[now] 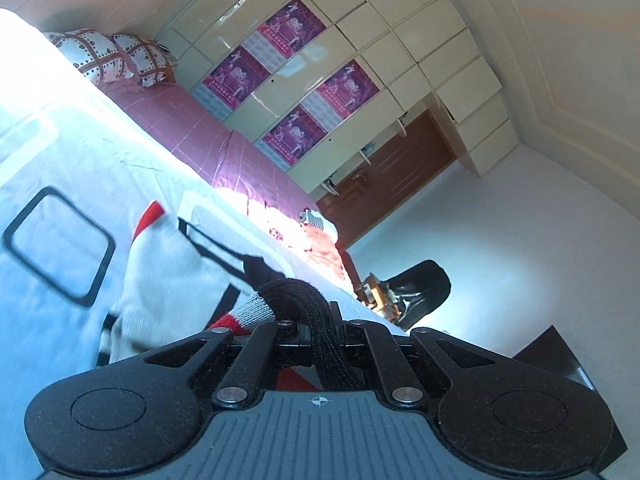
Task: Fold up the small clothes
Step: 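Lift the black hem with both tools and fold it toward the collar, then lay the hem onto the collar and open both tools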
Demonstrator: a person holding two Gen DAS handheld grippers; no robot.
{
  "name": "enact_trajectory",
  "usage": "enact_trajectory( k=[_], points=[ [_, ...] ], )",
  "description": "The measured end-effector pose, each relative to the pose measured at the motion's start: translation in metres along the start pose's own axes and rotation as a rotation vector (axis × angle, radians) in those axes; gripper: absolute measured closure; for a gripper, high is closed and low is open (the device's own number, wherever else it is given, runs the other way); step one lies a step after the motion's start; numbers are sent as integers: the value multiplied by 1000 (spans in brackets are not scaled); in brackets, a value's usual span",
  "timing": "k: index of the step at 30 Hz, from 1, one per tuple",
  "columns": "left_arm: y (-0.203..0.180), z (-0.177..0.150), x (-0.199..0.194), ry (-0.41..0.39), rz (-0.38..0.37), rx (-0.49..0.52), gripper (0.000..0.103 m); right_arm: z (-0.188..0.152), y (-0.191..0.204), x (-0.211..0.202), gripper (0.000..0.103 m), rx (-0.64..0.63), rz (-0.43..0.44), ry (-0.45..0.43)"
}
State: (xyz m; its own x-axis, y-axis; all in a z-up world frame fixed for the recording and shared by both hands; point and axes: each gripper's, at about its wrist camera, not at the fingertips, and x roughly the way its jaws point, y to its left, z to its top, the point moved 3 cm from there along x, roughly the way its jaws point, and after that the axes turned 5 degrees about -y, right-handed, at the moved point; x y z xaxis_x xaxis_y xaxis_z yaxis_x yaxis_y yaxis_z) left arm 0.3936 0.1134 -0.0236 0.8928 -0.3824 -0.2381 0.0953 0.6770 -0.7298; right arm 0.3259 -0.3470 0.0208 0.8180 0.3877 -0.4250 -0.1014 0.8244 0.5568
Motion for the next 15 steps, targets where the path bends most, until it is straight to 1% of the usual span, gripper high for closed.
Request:
enact_trajectory(
  k=[5, 8, 12, 13, 15],
  points=[
    [1, 26, 53, 16, 17, 15, 99, 28, -11, 55, 97, 25, 10, 28],
    [6, 37, 86, 33, 52, 35, 99, 42, -22, 86, 97, 51, 27, 36],
    [29, 46, 130, 56, 114, 15, 99, 54, -42, 135, 97, 92, 37, 65],
    [38, 46, 143, 68, 135, 0, 99, 54, -47, 148, 97, 100, 36, 81],
    [61, 42, 169, 115, 170, -38, 99, 50, -60, 181, 97, 129, 38, 146]
  ],
)
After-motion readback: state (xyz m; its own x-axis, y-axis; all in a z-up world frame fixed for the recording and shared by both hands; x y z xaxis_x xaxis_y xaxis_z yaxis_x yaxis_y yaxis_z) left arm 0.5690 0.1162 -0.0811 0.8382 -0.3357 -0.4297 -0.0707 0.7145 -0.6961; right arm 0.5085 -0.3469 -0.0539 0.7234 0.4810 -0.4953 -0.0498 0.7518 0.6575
